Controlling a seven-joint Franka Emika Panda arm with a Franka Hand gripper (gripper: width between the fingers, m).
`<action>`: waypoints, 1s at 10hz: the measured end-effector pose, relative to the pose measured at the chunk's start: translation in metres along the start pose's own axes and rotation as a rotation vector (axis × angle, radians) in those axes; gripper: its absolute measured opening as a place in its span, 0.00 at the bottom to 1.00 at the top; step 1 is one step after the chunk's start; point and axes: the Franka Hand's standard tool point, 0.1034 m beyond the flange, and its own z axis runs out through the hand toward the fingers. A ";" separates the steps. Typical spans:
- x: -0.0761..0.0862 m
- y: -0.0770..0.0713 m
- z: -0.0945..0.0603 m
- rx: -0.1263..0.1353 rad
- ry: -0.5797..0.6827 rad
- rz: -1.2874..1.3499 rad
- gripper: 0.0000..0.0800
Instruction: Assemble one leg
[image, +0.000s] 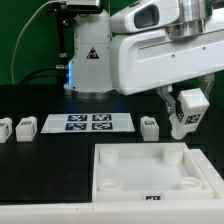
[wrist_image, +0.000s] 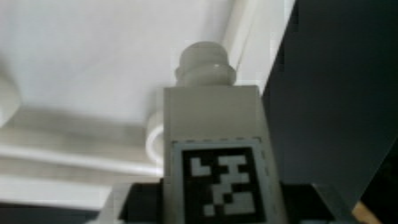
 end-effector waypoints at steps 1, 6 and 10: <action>-0.004 0.007 0.001 -0.034 0.100 0.001 0.37; 0.025 0.012 0.006 -0.043 0.180 -0.002 0.37; 0.033 0.009 0.029 -0.047 0.231 0.002 0.37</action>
Offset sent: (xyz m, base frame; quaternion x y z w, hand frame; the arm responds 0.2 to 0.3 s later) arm 0.0408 0.0085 0.0060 0.0113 -0.0134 -0.0279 0.9995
